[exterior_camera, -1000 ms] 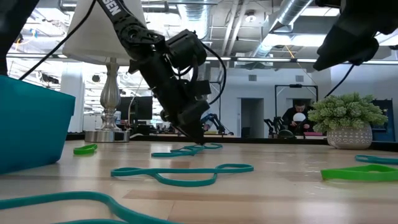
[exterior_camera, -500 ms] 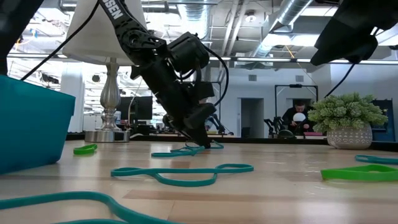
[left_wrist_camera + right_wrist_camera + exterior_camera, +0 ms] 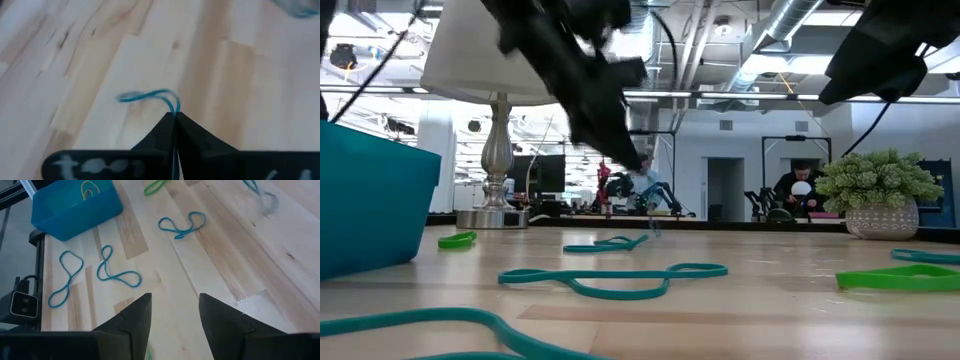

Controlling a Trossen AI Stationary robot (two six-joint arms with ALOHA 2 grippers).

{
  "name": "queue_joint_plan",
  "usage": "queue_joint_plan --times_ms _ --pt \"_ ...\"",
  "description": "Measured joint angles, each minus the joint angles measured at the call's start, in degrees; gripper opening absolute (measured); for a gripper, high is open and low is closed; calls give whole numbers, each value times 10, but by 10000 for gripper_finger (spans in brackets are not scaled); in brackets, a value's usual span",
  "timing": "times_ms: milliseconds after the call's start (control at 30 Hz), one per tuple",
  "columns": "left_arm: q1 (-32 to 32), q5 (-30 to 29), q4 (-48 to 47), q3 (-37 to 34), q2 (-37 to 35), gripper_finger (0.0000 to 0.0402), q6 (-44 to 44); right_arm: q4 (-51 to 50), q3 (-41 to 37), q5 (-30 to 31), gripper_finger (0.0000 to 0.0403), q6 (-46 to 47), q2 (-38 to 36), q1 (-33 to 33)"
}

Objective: Pick and place items into bin
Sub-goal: Put the blue rubber band into the blue bin

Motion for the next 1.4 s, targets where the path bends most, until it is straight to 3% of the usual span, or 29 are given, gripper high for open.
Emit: queue_joint_plan --times_ms 267,367,500,667,800,900,1133,1400 --pt "-155 80 -180 1 -213 0 -115 1 0 17 155 0 0 0" --pt "-231 77 -215 1 -265 0 -196 1 0 18 155 0 0 0" --pt "-340 29 -240 1 -286 0 -271 1 0 27 157 -1 0 0" --pt "-441 -5 -232 1 -261 0 -325 -1 0 43 156 -5 0 0" --pt "-477 -34 -231 1 -217 0 -385 -1 0 43 153 -19 0 0" --pt "-482 -34 -232 1 -168 0 -420 -1 0 43 153 -20 0 0" --pt "-472 67 -232 1 -51 0 -494 -1 0 43 154 -20 0 0" --pt "-455 89 -209 1 -15 0 -485 1 0 43 150 -16 0 0"
